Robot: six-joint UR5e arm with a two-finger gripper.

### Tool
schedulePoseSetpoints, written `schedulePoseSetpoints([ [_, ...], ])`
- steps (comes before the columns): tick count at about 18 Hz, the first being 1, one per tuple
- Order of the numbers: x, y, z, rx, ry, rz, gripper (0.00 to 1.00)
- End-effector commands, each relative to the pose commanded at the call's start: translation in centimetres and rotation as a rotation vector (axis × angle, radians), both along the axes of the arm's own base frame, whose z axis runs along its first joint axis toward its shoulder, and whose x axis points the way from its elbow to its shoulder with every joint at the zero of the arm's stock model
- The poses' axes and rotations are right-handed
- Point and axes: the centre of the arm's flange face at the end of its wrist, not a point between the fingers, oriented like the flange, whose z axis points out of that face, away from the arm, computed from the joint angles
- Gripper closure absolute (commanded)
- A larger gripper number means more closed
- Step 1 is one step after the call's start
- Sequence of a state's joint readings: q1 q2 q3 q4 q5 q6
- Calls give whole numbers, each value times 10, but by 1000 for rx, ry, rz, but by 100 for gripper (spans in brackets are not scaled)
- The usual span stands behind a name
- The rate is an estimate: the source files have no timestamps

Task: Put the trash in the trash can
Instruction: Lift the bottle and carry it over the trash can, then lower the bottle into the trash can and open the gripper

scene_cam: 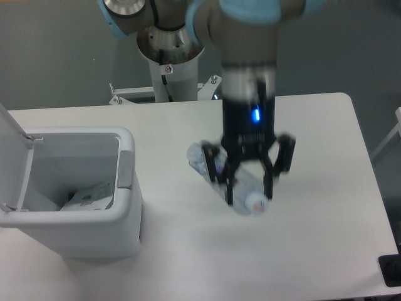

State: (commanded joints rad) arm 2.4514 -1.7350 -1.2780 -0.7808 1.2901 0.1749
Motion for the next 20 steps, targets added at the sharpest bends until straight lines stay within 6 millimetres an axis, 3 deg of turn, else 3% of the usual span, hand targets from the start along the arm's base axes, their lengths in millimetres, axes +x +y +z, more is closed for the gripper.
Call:
schedulePoseSetpoints([
  [3, 53, 28, 15, 20, 21, -100, 45],
  [8, 136, 73, 9, 20, 17, -257, 45],
  [12, 163, 92, -5, 5, -2, -311, 45],
  [20, 176, 122, -49, -50, -56, -348, 45],
])
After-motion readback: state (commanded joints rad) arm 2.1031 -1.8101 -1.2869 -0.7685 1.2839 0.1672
